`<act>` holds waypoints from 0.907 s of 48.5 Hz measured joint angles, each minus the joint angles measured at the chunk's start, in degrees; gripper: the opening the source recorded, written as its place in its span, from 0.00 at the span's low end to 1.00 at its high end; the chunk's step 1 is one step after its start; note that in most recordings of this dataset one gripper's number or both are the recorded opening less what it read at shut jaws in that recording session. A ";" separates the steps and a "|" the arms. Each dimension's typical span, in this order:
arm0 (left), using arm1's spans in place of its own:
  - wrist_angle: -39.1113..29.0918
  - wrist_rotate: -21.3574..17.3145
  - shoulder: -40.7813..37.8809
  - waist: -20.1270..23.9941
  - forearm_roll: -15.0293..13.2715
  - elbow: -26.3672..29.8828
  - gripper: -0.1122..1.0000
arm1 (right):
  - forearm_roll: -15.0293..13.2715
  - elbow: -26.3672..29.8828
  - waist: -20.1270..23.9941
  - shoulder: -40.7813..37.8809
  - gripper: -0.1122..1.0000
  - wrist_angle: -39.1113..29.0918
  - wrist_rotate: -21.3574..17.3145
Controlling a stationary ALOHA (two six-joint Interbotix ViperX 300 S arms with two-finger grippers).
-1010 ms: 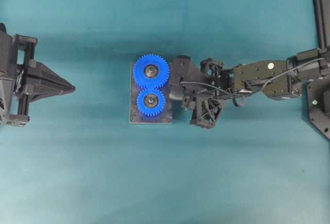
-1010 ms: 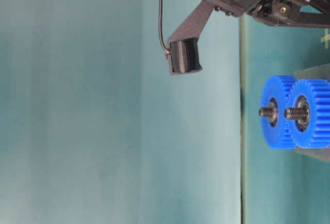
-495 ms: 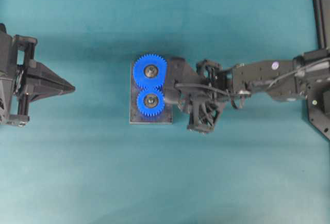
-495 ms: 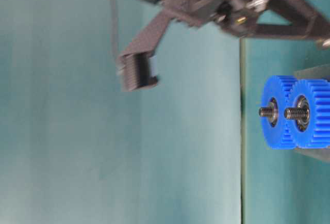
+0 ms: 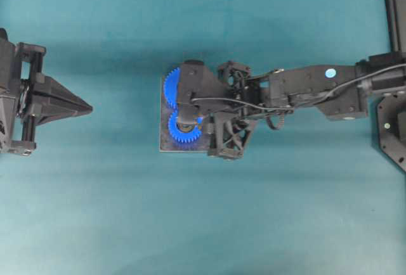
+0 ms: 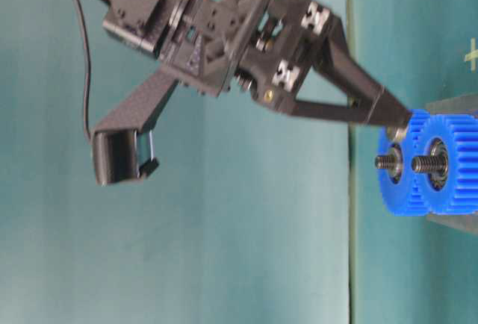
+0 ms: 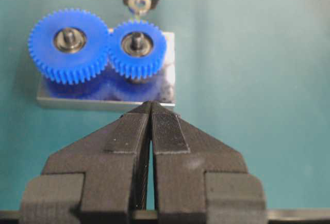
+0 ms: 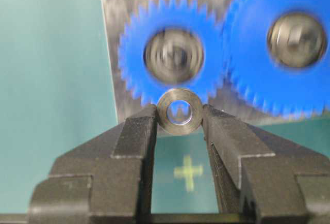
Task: Insert the washer onto the shaft.
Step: 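Carry the washer over the bottom blue gear's shaft and lower it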
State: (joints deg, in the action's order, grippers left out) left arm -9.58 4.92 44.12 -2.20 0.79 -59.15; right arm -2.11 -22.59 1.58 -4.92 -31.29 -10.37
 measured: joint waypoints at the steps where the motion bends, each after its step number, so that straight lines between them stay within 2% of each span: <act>1: 0.00 0.00 0.00 0.00 0.00 0.00 0.10 | -0.09 0.26 0.00 -0.26 0.39 0.00 0.00; 44: 0.00 0.00 -0.09 0.00 0.00 0.00 0.10 | -0.18 4.48 0.09 -4.83 0.39 -1.58 0.09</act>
State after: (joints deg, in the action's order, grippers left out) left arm -9.58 4.92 44.03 -2.20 0.79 -59.15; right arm -2.29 -18.11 1.67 -9.76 -32.87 -10.28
